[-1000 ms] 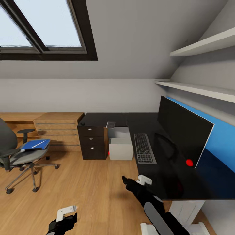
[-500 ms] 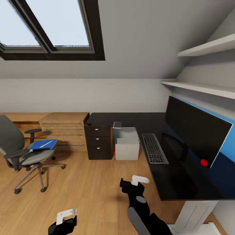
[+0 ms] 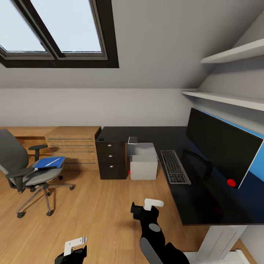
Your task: In the bedroom, organize the workspace by keeping the computer under the desk, ensuring the monitor is on the desk, placing the keyboard on the desk next to the monitor, placing the mouse on the desk next to the keyboard, moving the folder from the swivel chair onto the desk next to the mouse, stacking the notebook on top of the folder with the pen on top of the notebook, and positioning the swivel chair next to the desk.
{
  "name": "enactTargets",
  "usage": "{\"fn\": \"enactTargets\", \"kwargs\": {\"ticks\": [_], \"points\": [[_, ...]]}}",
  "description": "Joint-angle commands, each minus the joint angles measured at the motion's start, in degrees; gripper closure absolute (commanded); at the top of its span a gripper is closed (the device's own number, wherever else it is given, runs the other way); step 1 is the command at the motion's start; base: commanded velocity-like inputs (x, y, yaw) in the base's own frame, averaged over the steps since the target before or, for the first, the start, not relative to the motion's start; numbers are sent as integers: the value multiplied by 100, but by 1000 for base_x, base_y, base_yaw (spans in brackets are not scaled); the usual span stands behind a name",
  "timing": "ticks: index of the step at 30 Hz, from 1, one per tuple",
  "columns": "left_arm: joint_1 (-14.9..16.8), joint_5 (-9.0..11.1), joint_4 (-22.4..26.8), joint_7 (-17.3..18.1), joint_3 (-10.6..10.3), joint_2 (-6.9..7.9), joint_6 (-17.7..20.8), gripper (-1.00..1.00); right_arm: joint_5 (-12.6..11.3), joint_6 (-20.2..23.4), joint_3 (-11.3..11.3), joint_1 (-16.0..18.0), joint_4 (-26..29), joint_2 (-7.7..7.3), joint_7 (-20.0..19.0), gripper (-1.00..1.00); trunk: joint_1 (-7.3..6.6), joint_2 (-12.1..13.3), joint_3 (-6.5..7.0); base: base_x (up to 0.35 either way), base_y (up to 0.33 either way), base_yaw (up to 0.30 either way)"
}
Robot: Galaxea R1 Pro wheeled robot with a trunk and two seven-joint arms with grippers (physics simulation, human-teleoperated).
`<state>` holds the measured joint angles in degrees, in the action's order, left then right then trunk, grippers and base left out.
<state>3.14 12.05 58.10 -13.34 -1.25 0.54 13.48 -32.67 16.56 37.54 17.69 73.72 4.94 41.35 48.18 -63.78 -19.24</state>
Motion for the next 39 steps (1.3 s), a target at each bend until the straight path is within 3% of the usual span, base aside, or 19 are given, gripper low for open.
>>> {"fn": "enactTargets", "kwargs": {"ticks": [1, 9, 10, 11, 17, 39], "points": [[2, 47, 9, -37, -15, 3, 24, -100, -21, 22, 28, 6, 16, 3, 37, -100, -21, 35, 11, 0, 0, 0], [2, 43, 8, -29, -23, 2, 23, -100, -13, -250, 58, 6, 42, 3, 44, -100, -65, 115, 47, 3, 1, 0], [2, 43, 8, -28, -23, 4, 23, -100, -9, -272, 85, 6, 80, 8, 48, -100, -65, 115, 47, 106, 41, 0], [2, 43, 8, -28, -24, 11, 23, -100, 4, -559, 281, 6, 137, 3, 58, -100, -65, 115, 47, 277, 107, 0], [2, 41, 5, -34, -24, 18, 23, -100, 6, -730, 333, 6, 142, -1, 74, -100, -65, 115, 47, 292, 111, 26], [2, 41, -1, -45, -20, 23, 23, -100, 15, -765, 342, 6, 114, -2, 75, -100, -65, 115, 47, 306, 107, 252]]}}
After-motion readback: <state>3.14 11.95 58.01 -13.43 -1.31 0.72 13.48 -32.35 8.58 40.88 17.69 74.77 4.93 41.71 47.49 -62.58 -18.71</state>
